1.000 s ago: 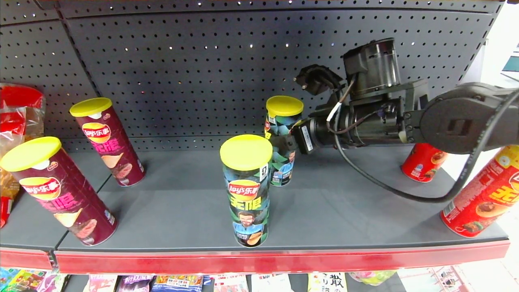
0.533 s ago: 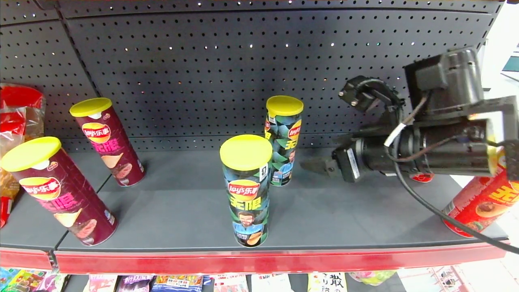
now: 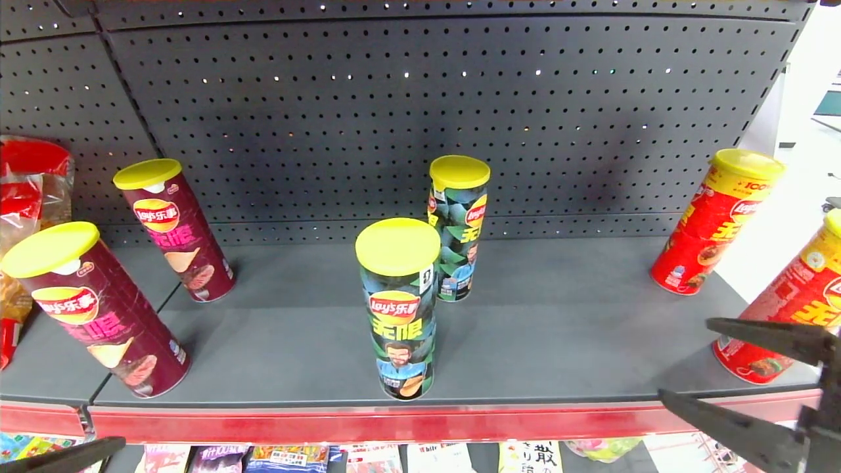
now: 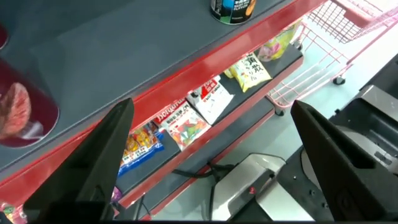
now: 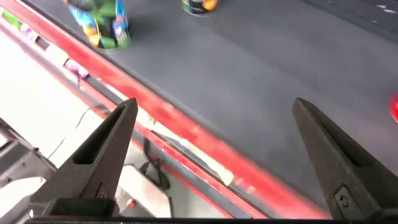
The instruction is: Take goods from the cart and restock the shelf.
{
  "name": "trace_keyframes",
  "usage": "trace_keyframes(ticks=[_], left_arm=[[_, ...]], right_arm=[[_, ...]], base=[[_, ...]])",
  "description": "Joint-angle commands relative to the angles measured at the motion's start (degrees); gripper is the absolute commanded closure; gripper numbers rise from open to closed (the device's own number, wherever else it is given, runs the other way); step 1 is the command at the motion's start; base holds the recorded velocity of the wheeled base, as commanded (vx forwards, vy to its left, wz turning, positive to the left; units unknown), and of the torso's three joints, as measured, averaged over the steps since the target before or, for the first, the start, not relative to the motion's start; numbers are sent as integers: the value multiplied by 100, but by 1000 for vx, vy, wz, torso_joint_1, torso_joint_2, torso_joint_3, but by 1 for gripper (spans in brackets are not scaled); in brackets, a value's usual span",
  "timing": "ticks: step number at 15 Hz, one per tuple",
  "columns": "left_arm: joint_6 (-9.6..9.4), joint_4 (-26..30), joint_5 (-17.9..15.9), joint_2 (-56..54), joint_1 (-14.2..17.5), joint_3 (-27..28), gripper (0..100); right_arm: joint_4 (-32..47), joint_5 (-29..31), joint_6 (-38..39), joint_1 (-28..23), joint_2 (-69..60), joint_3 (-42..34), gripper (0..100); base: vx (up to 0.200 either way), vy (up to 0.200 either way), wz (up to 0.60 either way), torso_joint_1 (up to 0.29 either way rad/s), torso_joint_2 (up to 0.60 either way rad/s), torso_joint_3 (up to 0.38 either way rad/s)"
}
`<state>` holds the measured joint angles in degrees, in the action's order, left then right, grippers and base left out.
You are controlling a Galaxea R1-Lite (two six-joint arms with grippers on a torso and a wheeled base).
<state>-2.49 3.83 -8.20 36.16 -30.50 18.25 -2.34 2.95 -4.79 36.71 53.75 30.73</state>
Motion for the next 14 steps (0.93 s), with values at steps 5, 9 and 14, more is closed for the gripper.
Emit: trace_keyframes(ticks=[5,9,14], left_arm=[[-33,-1719,38,2264,0,91,0],[11,-2114,232,3257,9,311,0],[20,-2448,671,4294,9,654,0]], right_arm=[[1781,206,31,-1069,-3635,-1008,0],[2537,188,22,-1095,-4786,-1315,0],[2537,250,-22,-1122,-5375,-1799,0]], base=[[0,0,0,0,0,0],[0,0,0,0,0,0],[0,0,0,0,0,0]])
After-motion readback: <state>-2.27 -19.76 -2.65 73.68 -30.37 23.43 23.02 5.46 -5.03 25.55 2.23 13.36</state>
